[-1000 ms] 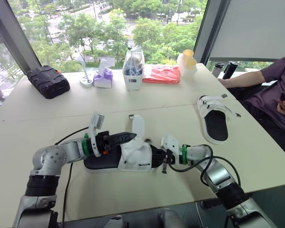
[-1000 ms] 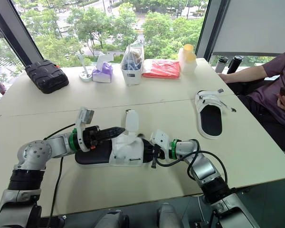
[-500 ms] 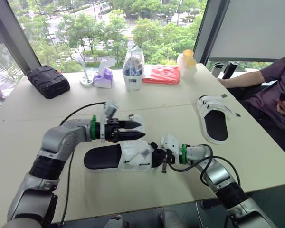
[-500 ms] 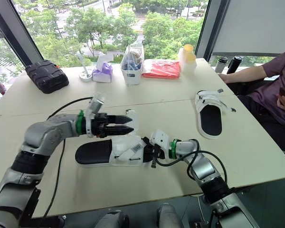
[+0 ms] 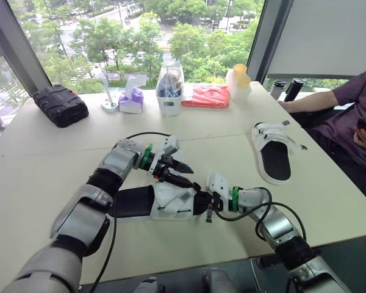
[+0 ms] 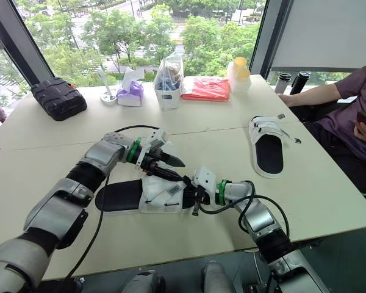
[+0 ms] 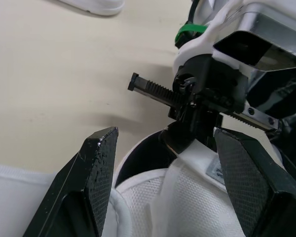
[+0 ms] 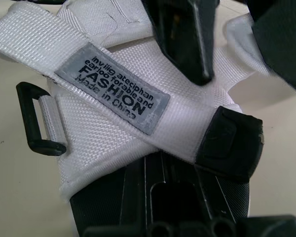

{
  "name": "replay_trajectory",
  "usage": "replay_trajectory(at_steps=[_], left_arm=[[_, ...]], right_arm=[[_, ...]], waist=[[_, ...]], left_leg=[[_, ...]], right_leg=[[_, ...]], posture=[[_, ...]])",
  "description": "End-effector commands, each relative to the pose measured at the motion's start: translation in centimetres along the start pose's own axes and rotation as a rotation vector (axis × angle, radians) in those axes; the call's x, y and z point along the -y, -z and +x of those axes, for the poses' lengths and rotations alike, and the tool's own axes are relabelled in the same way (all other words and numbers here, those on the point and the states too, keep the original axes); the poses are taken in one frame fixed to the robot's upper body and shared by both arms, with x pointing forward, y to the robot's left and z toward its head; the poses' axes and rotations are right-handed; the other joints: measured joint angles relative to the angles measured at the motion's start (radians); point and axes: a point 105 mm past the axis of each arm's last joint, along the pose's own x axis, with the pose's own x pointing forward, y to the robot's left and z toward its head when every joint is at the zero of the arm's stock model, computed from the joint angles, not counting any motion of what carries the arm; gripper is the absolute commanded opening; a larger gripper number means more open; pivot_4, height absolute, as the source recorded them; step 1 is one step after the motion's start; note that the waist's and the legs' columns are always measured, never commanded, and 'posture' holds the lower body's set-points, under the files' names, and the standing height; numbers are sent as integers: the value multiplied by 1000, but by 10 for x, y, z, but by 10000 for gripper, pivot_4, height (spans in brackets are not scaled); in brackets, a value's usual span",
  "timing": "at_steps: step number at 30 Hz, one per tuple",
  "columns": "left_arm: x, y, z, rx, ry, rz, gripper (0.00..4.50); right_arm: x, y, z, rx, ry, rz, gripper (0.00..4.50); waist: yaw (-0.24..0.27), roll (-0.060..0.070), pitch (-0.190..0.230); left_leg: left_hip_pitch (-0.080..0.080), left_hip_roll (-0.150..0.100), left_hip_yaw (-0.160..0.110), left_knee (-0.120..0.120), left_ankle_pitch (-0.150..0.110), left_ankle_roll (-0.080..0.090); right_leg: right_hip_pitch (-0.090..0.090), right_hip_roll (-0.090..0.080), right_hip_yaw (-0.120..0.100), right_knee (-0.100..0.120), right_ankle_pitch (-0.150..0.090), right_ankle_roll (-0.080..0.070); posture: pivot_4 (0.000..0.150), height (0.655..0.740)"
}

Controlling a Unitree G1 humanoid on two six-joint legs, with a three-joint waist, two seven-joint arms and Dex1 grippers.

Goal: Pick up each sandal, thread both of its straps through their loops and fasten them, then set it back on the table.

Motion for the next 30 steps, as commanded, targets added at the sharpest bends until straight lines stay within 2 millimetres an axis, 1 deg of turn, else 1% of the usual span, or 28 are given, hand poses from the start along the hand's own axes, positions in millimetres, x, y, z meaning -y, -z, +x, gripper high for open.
replay_trajectory(at_steps=[1, 8, 9, 11, 12, 13, 14, 15, 21, 25, 27, 30], left_arm=[[0, -12, 3, 10, 55, 14, 31718], [2, 0, 10, -56, 109, 5, 31718], [2, 1, 10, -62, 111, 2, 26625], [3, 1, 11, -65, 113, 3, 19236], [2, 1, 11, -61, 112, 5, 13148], [2, -1, 11, -53, 112, 7, 8744], [2, -2, 11, -44, 113, 10, 3155], [3, -4, 11, -32, 114, 12, 491], [5, -12, 12, 0, 127, 36, 491], [8, -33, 3, 84, 127, 46, 491], [9, -45, -6, 136, 115, 60, 491], [10, -54, -17, 183, 90, 71, 491]], right_arm=[[-13, 48, 0, -174, 21, 109, 0], [-14, 50, 0, -178, 31, 111, 0], [-14, 50, -1, -178, 32, 111, 0], [-14, 50, -1, -179, 34, 112, 0], [-13, 50, -1, -179, 35, 111, 0], [-13, 50, -1, -180, 36, 111, 0], [-13, 50, -1, -181, 37, 112, 0], [-12, 50, -1, -181, 38, 111, 0], [-10, 50, 0, -181, 37, 108, 0], [-9, 50, -1, -182, 37, 106, 0], [-10, 50, 0, -184, 35, 106, 0], [-11, 50, 0, -183, 35, 106, 0]], waist=[[0, 0, 0], [-2, 0, 0], [-2, 0, 0], [-2, 0, 0], [-2, 0, 0], [-2, 0, 0], [-2, 0, 0], [-2, 0, 0], [-2, 0, 0], [-3, 0, 0], [-3, 0, 0], [-2, 0, 0]], left_leg=[[0, 0, 0, 0, 0, 0], [0, 0, 0, 0, 0, 0], [0, 0, 0, 0, 0, 0], [0, 0, 0, 0, 0, 0], [0, 0, 0, 0, 0, 0], [0, 0, 0, 0, 0, 0], [0, 0, 0, 0, 0, 0], [0, 0, 0, 0, 0, 0], [0, 0, 0, 0, 0, 0], [0, 0, -1, 0, 0, 0], [0, 0, -1, 0, 0, 0], [0, 0, -1, 0, 0, 0]], right_leg=[[0, 0, 0, 0, 0, 0], [0, 0, 0, 0, 1, 1], [0, 0, 0, 0, 1, 1], [0, 0, 0, 0, 1, 1], [0, 0, 0, 1, 1, 2], [0, 0, 0, 1, 1, 2], [0, 0, 0, 1, 1, 2], [0, 0, 0, 1, 1, 2], [0, 0, 0, 1, 1, 2], [0, 0, 0, 1, 1, 2], [0, 0, 0, 1, 1, 2], [0, 0, 0, 1, 1, 2]], posture=[[1500, 7400], [1500, 7400], [1500, 7400], [1500, 7400], [1500, 7400], [1500, 7400], [1500, 7400], [1500, 7400], [1500, 7400], [1500, 7400], [1500, 7400], [1500, 7400]])
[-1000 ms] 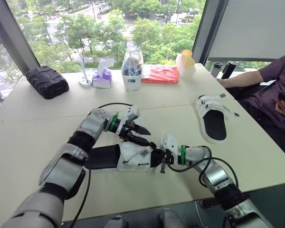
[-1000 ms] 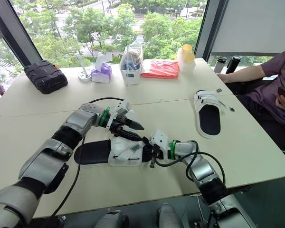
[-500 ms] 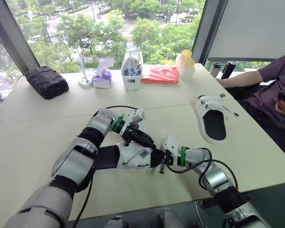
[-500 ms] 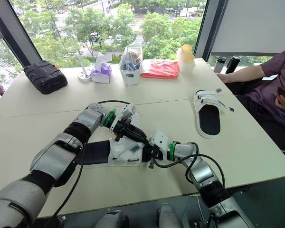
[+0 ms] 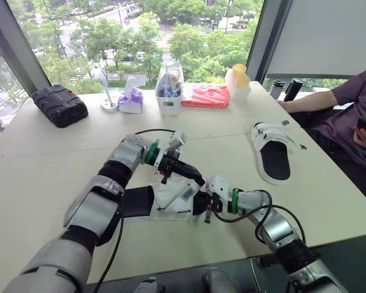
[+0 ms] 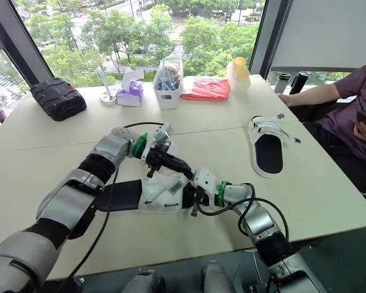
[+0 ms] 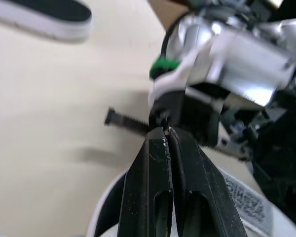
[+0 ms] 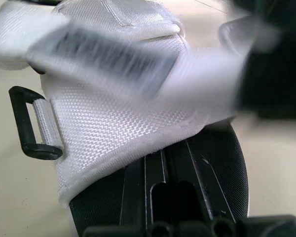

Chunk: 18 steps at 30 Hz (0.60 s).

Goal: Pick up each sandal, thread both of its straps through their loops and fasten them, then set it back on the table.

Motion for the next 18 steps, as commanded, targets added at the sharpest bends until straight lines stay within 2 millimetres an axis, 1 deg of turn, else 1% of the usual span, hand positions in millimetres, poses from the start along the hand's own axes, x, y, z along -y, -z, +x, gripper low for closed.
replay_trajectory(at_steps=[1, 2, 4, 10, 13, 18], left_arm=[[4, -28, -18, 110, -46, 58, 491], [3, -30, -29, 167, -106, 56, 491], [4, -29, -42, 233, -189, 50, 491], [17, -21, -54, 319, -323, 11, 491], [20, -18, -63, 364, -405, -19, 491], [20, -6, -76, 398, -509, -65, 491]], right_arm=[[-11, 52, -3, -197, 11, 104, 0], [-11, 53, -3, -196, 14, 108, 0], [-12, 54, -3, -196, 17, 114, 0], [-18, 57, -2, -200, -5, 119, 0], [-17, 56, 0, -200, -11, 116, 0], [-16, 55, 2, -199, -20, 111, 0]], waist=[[0, 0, 0], [-1, 0, 0], [-6, 1, 0], [1, 0, 0], [1, 0, 0], [0, 0, 0]], left_leg=[[0, 0, 0, 0, 0, 0], [0, 0, 0, 0, 0, 0], [1, 1, 0, 0, 0, 0], [1, 1, -1, 0, 0, 0], [2, 1, -1, 0, 0, 0], [7, 1, -1, -1, 0, 0]], right_leg=[[0, 0, 0, 0, 0, 0], [0, 0, 0, 0, 0, 0], [0, 0, 0, 1, 0, 0], [0, 0, 0, 1, 0, 0], [0, 0, 0, 1, 0, -1], [5, 0, 0, 1, 0, -1]], posture=[[1500, 7400], [1500, 7400], [1500, 7400], [1500, 7400], [1500, 7400], [1500, 7400]])
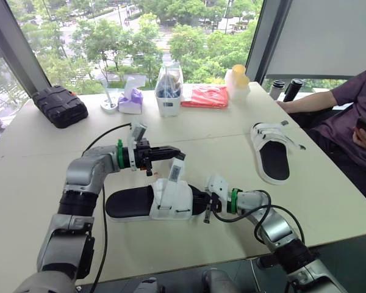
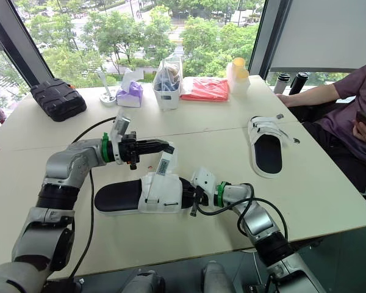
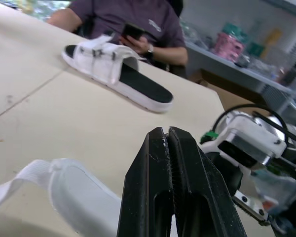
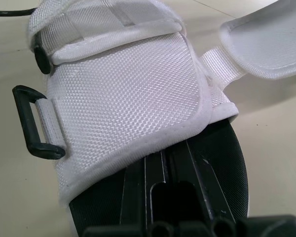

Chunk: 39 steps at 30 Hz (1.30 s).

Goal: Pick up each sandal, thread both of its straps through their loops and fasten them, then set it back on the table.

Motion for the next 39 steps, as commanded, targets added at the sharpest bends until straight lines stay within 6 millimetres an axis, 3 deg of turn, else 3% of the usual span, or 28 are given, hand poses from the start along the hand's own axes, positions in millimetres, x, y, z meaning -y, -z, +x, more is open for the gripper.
replay_trajectory(at_steps=[1, 6, 19, 29, 35, 38, 39], left_arm=[[-3, -12, -12, 53, -62, 23, 491], [-10, -14, -20, 70, -119, 16, 491], [-37, 18, -35, -4, -240, -14, 491], [-48, 63, -41, -150, -270, -32, 491], [-55, 77, -41, -172, -280, -39, 491], [-58, 73, -39, -151, -289, -21, 9046], [-59, 72, -39, -149, -293, -16, 14575]], right_arm=[[-15, 54, 0, -197, -21, 100, 0], [-17, 55, -1, -201, -25, 101, 0], [-19, 56, -1, -204, -23, 102, 0], [-19, 57, -1, -208, -24, 102, 0], [-18, 58, -3, -213, -23, 101, 0], [-17, 58, -4, -214, -19, 103, 0], [-17, 58, -5, -215, -18, 103, 0]], waist=[[2, 0, 0], [2, -1, 0], [3, -1, 0], [3, -1, 0], [3, -1, 0], [4, -1, 0], [4, -1, 0]], left_leg=[[1, 0, 0, 0, 0, 0], [6, 0, 0, -1, 0, 0], [6, 0, 0, -2, 0, 0], [6, 0, 0, -2, 0, 0], [6, 0, 0, -2, 0, 0], [6, 0, 0, -2, 0, 0], [6, 1, 0, -2, 0, 0]], right_leg=[[2, 0, 0, 0, 0, 0], [6, 0, 0, -1, -2, -3], [6, 0, 0, -1, -2, -3], [6, 0, 0, -1, -2, -3], [6, 0, 0, -1, -2, -3], [6, 0, 0, -2, -3, -3], [6, -1, 0, -2, -3, -3]], posture=[[1500, 7400], [1500, 7400], [1500, 7400], [1500, 7400], [1500, 7400], [1500, 7400], [1500, 7400]])
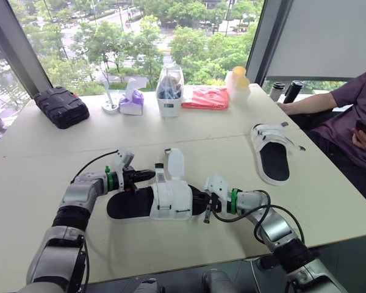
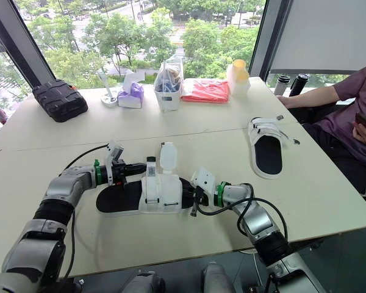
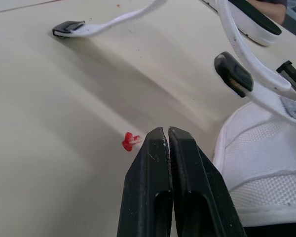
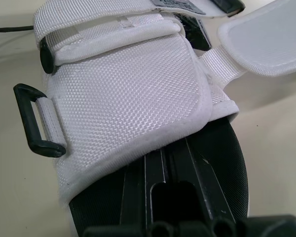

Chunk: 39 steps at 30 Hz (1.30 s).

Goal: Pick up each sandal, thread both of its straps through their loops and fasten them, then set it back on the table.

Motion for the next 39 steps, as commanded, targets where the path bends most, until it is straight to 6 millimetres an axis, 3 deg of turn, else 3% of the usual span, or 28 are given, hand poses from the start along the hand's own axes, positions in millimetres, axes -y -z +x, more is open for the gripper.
replay_trajectory(at_steps=[1, 4, 6, 10, 14, 16, 19, 23, 29, 39], left_arm=[[-2, -13, 0, 32, -8, 49, 19017], [-9, -23, -7, 57, -44, 68, 34286], [-17, -40, -16, 95, -86, 85, 44596], [-18, -75, -29, 152, -96, 151, 44596], [2, -107, -30, 216, -18, 204, 44596], [12, -114, -26, 224, 19, 224, 44596], [17, -108, -12, 158, 15, 319, 44596], [7, -92, -1, 53, -41, 413, 44596], [1, -45, 12, -181, 5, 545, 44596], [3, -34, 12, -214, 63, 534, 44596]], right_arm=[[-16, 55, -4, -207, -18, 102, 0], [-16, 56, -5, -209, -15, 104, 0], [-16, 56, -5, -209, -13, 104, 0], [-15, 56, -5, -210, -13, 103, 0], [-15, 56, -4, -208, -17, 100, 0], [-15, 55, -3, -207, -19, 99, 0], [-15, 55, -1, -206, -22, 95, 0], [-15, 54, 0, -203, -23, 94, 0], [-16, 55, -2, -204, -16, 96, 0], [-15, 57, -4, -209, -6, 100, 0]], waist=[[0, 0, 0], [0, 0, 0], [0, 0, 0], [0, -1, 0], [0, -1, 0], [0, -1, 0], [-1, -1, 0], [-2, -1, 0], [-1, -1, 0], [-1, -1, 0]], left_leg=[[0, 0, 0, 0, 0, 0], [0, 0, 0, -1, 0, 0], [0, 0, 0, -1, 0, 0], [0, 0, 0, -1, 0, 0], [0, 1, 0, -2, 0, 0], [0, 1, 0, -2, 0, 0], [0, 1, 0, -3, 0, 0], [1, 0, 0, -4, 0, 0], [1, 0, 0, -6, 0, 0], [2, 0, 0, -7, 0, 0]], right_leg=[[0, 0, 0, 0, 0, 0], [0, 0, 0, 0, 0, 0], [0, 0, 0, 0, 0, 0], [0, 0, -1, 0, 0, 0], [0, -1, -1, -1, 0, 0], [0, -1, -1, -1, 0, 0], [0, 0, 0, -1, 0, 0], [0, 0, 0, -1, 0, 0], [-1, 1, 0, -1, 0, 0], [-1, 1, 0, -2, 0, 1]], posture=[[1500, 7400], [1500, 7400], [1500, 7400], [1500, 7400], [1500, 7400], [1500, 7400], [1500, 7400], [1500, 7400], [1500, 7400], [1500, 7400]])
